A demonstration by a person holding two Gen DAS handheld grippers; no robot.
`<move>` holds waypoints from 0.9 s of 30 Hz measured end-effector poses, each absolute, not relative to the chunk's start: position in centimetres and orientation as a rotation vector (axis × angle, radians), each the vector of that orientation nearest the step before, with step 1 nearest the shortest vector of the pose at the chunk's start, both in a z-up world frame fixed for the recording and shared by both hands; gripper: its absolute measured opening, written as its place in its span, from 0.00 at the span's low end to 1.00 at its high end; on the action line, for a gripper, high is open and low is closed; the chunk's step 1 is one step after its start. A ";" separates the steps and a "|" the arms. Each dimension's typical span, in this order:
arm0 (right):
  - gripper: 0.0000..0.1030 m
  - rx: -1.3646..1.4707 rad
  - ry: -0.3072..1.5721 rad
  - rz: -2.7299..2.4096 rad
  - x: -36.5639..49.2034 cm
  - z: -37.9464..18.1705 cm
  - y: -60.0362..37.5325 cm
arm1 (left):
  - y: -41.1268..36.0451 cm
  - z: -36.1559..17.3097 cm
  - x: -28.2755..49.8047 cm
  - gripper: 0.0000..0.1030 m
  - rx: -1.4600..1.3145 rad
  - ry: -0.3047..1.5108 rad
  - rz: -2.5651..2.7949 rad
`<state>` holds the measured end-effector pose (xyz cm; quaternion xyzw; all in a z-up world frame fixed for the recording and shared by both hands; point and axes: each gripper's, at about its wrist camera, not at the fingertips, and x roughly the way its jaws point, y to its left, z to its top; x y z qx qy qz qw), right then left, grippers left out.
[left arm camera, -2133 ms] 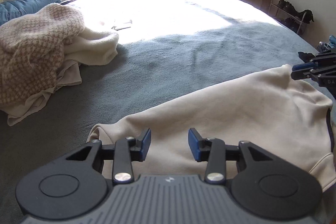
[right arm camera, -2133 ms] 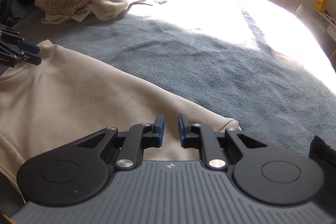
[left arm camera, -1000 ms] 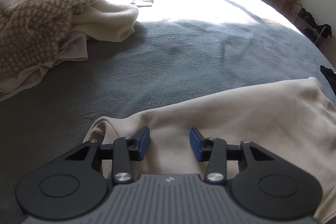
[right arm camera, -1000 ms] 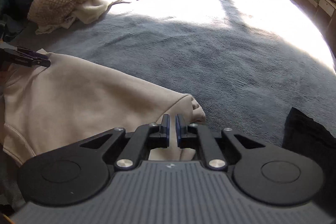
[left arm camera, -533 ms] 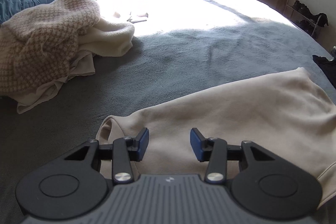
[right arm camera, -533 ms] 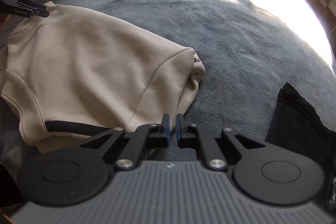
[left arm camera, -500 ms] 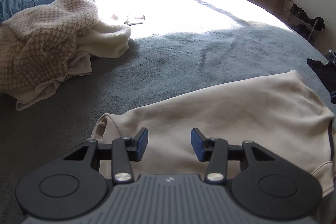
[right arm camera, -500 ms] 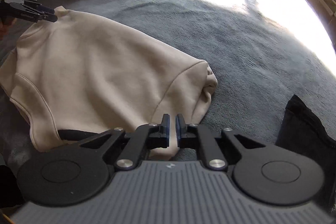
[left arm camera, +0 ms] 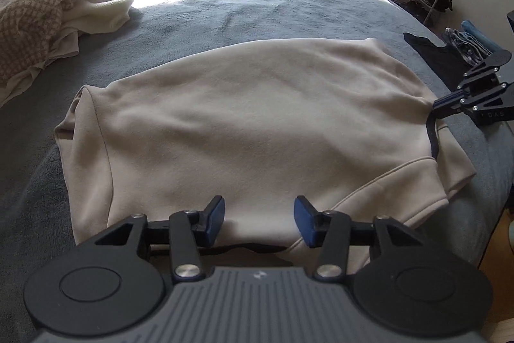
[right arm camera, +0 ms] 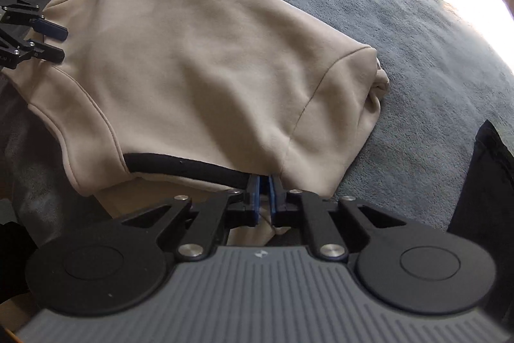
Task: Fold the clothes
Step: 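Grasp the hoodie side edge with the right tool and tuck it in, then open the right tool to release the hoodie edge and withdraw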
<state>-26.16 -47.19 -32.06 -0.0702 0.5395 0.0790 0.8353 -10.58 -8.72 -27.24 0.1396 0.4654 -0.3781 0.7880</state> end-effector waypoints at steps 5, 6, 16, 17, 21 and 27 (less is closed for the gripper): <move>0.06 -0.093 1.011 0.334 -23.6 -30.0 -40.7 | -7.7 -28.7 -10.0 0.50 0.252 1.097 -0.744; 0.06 -0.072 1.013 0.368 -23.3 -30.5 -39.6 | -7.3 -28.9 -9.9 0.50 0.219 1.109 -0.729; 0.08 0.047 1.097 0.283 -24.5 -30.5 -37.5 | -5.5 -25.5 -7.6 0.54 0.042 1.198 -0.551; 0.08 0.080 1.079 0.264 -24.1 -29.9 -37.5 | -6.0 -25.3 -7.2 0.55 0.049 1.202 -0.530; 0.08 0.218 1.057 0.138 -20.9 -29.8 -37.4 | -9.0 -26.1 -5.2 0.60 0.160 1.288 -0.418; 0.09 0.326 1.114 0.016 -18.3 -32.1 -37.6 | -11.5 -28.6 -4.7 0.67 0.277 1.397 -0.332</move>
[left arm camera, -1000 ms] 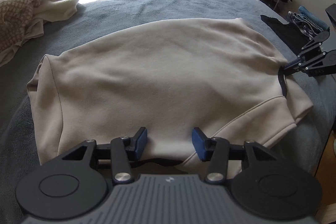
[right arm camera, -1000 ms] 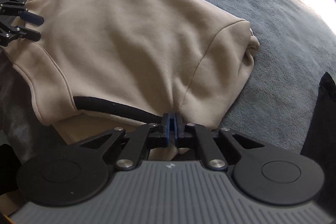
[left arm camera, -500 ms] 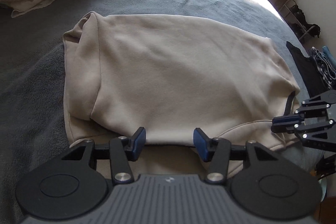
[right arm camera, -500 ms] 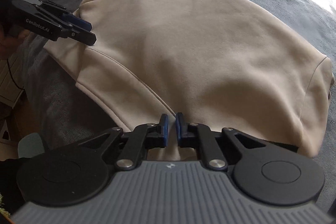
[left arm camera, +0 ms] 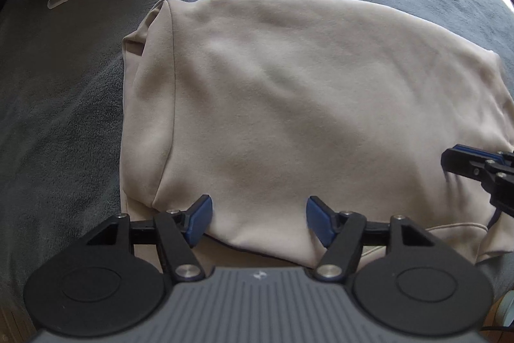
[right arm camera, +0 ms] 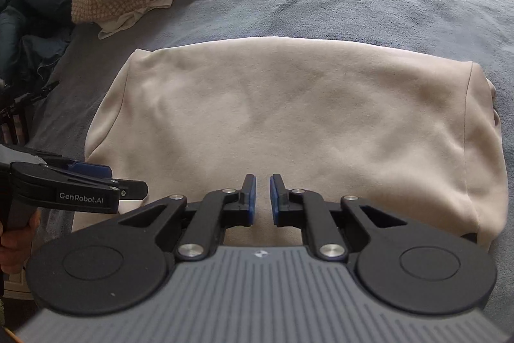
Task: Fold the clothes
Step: 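Open the right tool to release the hoodie edge and withdraw, then hover both open tools over the folded beige hoodie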
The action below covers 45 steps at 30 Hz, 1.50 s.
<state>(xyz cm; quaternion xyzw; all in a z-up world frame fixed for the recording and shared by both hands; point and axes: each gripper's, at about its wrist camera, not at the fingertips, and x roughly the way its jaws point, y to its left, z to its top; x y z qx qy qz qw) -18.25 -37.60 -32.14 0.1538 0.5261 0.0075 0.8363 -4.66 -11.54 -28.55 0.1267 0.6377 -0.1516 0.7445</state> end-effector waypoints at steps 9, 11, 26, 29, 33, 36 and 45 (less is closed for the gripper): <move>0.11 0.436 1.179 -0.053 -17.6 -34.4 -39.0 | -13.2 -29.1 -4.8 0.80 0.401 1.398 -0.307; 0.11 0.438 1.179 -0.055 -17.6 -34.4 -39.0 | -13.2 -29.1 -4.7 0.81 0.408 1.404 -0.305; 0.12 0.389 1.119 -0.091 -14.3 -34.1 -40.9 | -14.0 -29.1 -4.6 0.83 0.416 1.425 -0.298; 0.11 0.357 1.086 -0.126 -12.7 -34.3 -41.9 | -13.9 -29.2 -4.3 0.83 0.416 1.426 -0.303; 0.12 0.347 1.025 -0.183 -11.5 -33.0 -43.1 | -13.8 -29.3 -4.1 0.83 0.414 1.430 -0.307; 0.12 0.333 1.002 -0.176 -11.4 -31.9 -43.1 | -13.8 -29.4 -4.0 0.84 0.410 1.436 -0.308; 0.12 0.376 1.051 -0.122 -12.0 -32.2 -41.1 | -13.9 -29.4 -3.8 0.85 0.404 1.451 -0.316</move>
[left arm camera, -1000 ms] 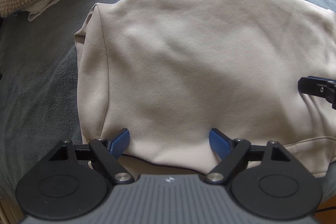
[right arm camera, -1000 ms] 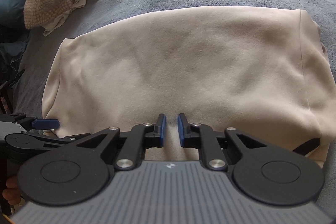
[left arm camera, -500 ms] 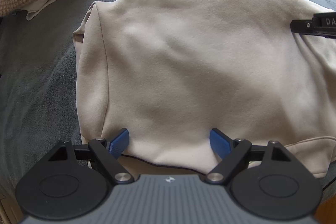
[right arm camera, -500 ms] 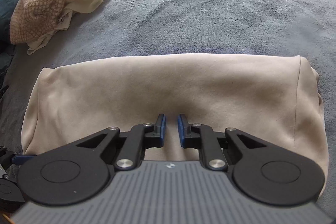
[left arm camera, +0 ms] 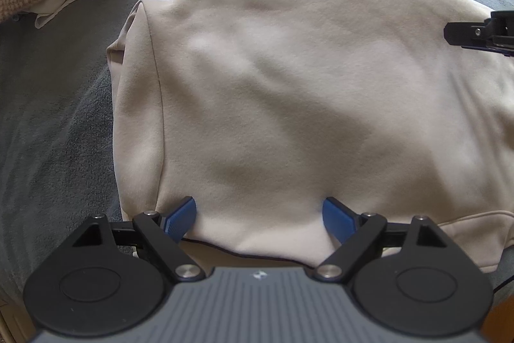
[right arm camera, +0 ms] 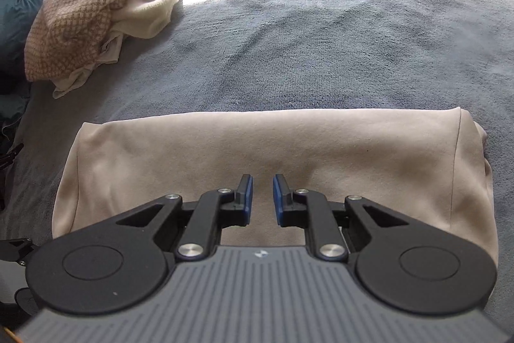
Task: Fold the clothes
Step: 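Hover both open tools over the folded beige hoodie, then grasp the hoodie end with the left tool while the right tool grasps beside it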
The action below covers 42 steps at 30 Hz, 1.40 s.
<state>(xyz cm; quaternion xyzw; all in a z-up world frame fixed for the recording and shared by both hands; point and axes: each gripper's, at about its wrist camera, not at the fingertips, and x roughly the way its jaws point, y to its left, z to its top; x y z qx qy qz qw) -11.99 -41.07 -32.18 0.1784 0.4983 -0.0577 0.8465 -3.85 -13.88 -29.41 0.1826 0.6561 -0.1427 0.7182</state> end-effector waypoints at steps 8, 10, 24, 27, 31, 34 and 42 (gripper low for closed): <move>0.13 0.404 1.072 -0.068 -11.8 -32.3 -38.9 | -14.0 -29.4 -3.6 0.87 0.392 1.463 -0.332; 0.13 0.414 1.077 -0.053 -11.7 -32.3 -38.4 | -13.8 -29.3 -3.6 0.87 0.373 1.467 -0.338; 0.21 0.504 1.095 0.113 -11.3 -32.5 -34.0 | -3.9 -26.0 -7.2 0.87 0.092 1.360 -0.403; 0.26 0.523 1.101 0.191 -10.8 -32.4 -32.0 | -1.0 -26.4 -7.3 0.86 0.015 1.345 -0.360; 0.37 0.550 1.129 0.279 -9.4 -32.5 -29.1 | 1.8 -27.9 -6.4 0.80 -0.096 1.358 -0.360; 0.43 0.562 1.148 0.316 -8.1 -32.7 -27.5 | 2.5 -29.0 -6.0 0.78 -0.174 1.368 -0.401; 0.54 0.610 1.257 0.362 -4.6 -34.1 -24.3 | 3.4 -30.2 -4.8 0.53 -0.321 1.346 -0.463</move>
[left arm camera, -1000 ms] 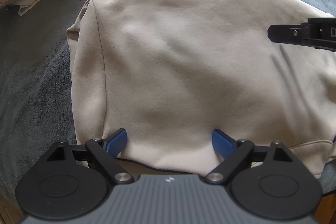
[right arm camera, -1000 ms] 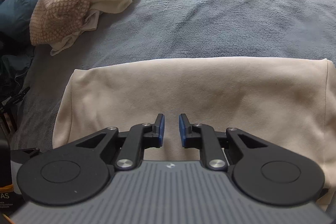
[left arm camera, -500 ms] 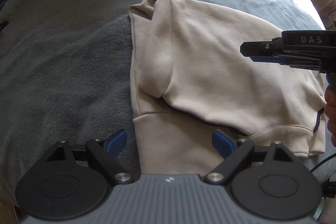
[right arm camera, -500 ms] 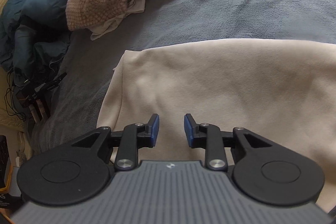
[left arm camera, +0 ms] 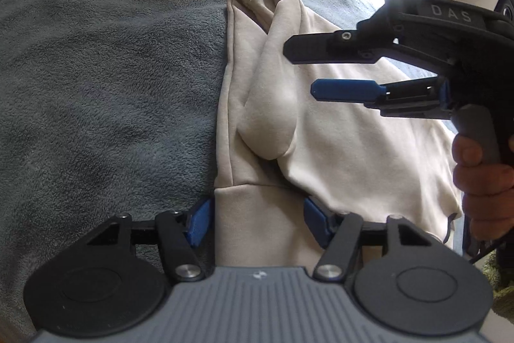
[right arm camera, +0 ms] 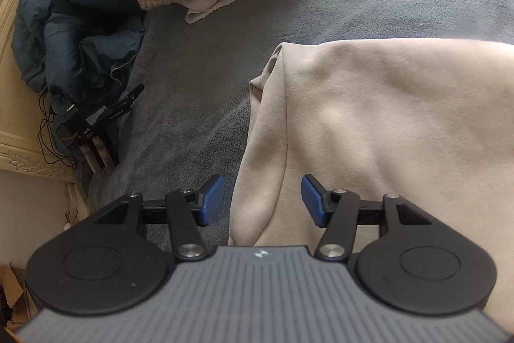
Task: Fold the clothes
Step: 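Grasp the hoodie end with the left tool while the right tool grasps beside it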
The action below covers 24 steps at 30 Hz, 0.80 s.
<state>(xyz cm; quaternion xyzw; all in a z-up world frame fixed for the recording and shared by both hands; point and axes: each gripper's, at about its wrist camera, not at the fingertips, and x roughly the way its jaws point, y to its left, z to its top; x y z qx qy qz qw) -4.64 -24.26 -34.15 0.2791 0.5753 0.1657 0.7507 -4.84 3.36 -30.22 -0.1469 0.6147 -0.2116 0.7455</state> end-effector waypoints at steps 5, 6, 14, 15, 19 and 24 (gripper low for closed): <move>0.56 0.517 1.342 0.363 -3.7 -35.0 -21.5 | 3.4 -30.2 -4.5 0.30 -0.320 1.332 -0.476; 0.57 0.490 1.355 0.356 -3.6 -35.1 -21.0 | 3.4 -30.0 -4.5 0.22 -0.317 1.321 -0.493; 0.75 0.307 1.418 0.366 -2.5 -35.3 -17.9 | 2.0 -27.4 -5.1 0.13 -0.281 1.203 -0.667; 0.76 0.272 1.424 0.367 -2.4 -35.4 -17.5 | 1.7 -27.3 -5.0 0.13 -0.276 1.196 -0.678; 0.77 0.159 1.439 0.370 -2.3 -35.8 -15.9 | 1.1 -27.2 -4.9 0.10 -0.270 1.173 -0.703; 0.46 0.064 1.401 0.348 -2.9 -35.6 -16.3 | 1.0 -27.1 -4.9 0.10 -0.280 1.160 -0.718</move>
